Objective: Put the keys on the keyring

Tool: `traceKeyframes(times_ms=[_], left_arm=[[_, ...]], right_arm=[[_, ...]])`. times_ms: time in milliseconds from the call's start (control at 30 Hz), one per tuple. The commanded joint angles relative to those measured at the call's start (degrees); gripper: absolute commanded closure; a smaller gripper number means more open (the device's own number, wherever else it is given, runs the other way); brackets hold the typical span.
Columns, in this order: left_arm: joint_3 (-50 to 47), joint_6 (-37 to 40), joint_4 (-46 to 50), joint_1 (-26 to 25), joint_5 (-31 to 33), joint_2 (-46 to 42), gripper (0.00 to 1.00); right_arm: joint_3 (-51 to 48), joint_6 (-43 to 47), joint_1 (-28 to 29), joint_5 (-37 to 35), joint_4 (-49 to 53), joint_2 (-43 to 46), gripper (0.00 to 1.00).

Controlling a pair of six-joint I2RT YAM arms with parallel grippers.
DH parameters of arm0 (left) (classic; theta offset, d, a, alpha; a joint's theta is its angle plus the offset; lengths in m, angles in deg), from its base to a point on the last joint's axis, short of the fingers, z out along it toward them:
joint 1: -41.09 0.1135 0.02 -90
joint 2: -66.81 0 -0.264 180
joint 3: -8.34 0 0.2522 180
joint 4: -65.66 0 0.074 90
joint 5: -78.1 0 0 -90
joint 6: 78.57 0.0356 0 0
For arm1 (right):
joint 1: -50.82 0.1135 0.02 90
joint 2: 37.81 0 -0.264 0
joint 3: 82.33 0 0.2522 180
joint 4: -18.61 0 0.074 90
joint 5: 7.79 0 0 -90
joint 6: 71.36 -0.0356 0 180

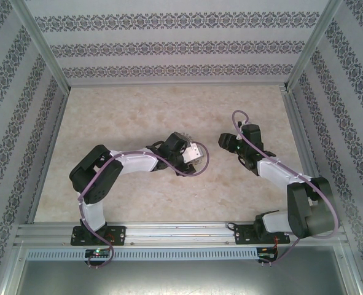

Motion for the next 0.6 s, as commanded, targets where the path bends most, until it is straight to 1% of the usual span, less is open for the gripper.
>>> traceKeyframes(times_ms=[0,200,300,367,567], left_arm=[[1.98,1.97,1.24,-1.05,-1.64,1.73,0.45],[4.06,2.60,1.35,-1.05,-1.30,4.06,0.45],[5.06,3.08,1.85,-1.05,-1.22,5.18,0.49],[5.31,3.19,1.60,-1.05,-1.12,5.64,0.53],[5.71,3.34,0.87,-1.00,-1.14,6.32,0.73]], right_arm=[[1.01,-0.47,-0.43,0.72,0.25,0.38,0.41],[1.60,-0.59,-0.52,1.09,0.25,-0.24,0.41],[1.81,-0.60,-0.57,1.33,0.31,-0.24,0.41],[1.82,-0.54,-0.52,1.33,0.47,-0.12,0.41],[2.17,-0.37,-0.53,1.59,0.92,0.28,0.41]])
